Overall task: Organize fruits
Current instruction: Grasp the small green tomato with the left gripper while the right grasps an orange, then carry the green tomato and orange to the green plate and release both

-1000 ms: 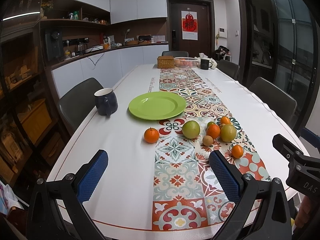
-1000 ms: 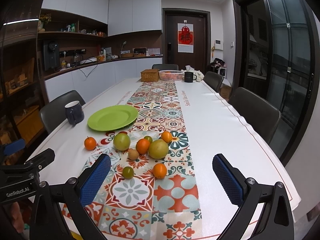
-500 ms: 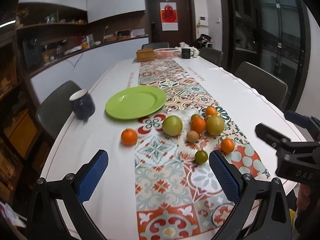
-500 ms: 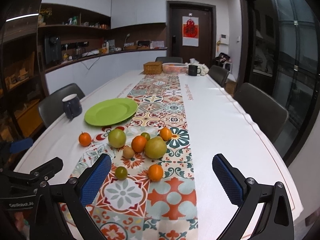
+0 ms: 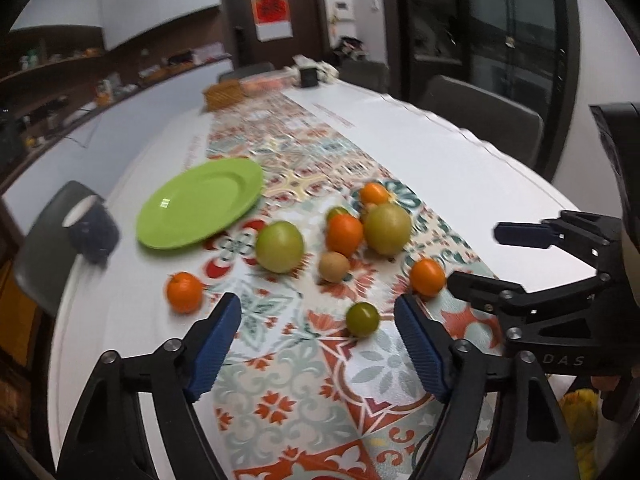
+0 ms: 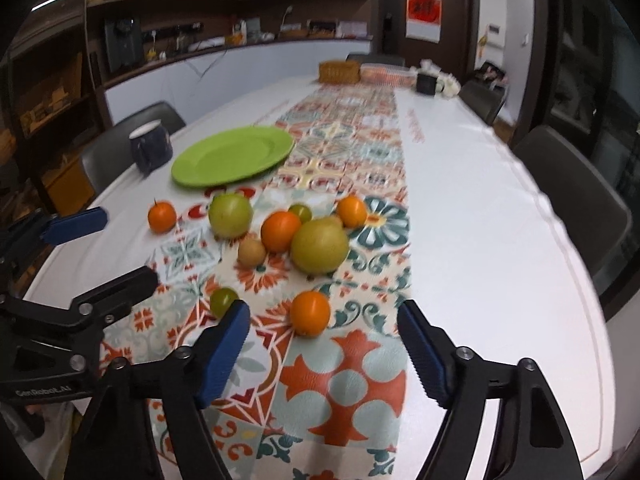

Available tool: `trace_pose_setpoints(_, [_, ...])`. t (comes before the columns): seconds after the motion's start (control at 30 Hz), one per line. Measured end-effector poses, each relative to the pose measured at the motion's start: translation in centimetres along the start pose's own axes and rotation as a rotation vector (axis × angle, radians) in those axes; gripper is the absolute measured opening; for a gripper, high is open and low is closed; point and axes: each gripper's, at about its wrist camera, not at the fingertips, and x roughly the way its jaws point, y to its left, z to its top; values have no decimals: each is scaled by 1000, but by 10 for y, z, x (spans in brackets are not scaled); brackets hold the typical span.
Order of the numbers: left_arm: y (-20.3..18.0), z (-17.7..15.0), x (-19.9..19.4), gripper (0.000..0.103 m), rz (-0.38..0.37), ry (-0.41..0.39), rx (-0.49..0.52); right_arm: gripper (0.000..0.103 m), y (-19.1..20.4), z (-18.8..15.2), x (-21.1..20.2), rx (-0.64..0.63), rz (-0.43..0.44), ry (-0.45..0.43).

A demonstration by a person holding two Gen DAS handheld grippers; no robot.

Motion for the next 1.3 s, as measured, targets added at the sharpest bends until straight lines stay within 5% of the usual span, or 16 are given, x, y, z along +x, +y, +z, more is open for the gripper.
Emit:
trace_pose_setpoints(0.5, [-5, -8, 63, 56, -171, 195, -20, 49, -7, 0, 47, 15, 82, 142])
trace_pose_setpoints(0.93, [-1, -9, 79, 30, -193, 230, -46, 38, -3, 2, 62, -4, 125, 180])
trace_pose_setpoints(1.3, [8, -8, 76, 29, -188, 225, -93, 32, 2, 5, 65, -22, 124, 186])
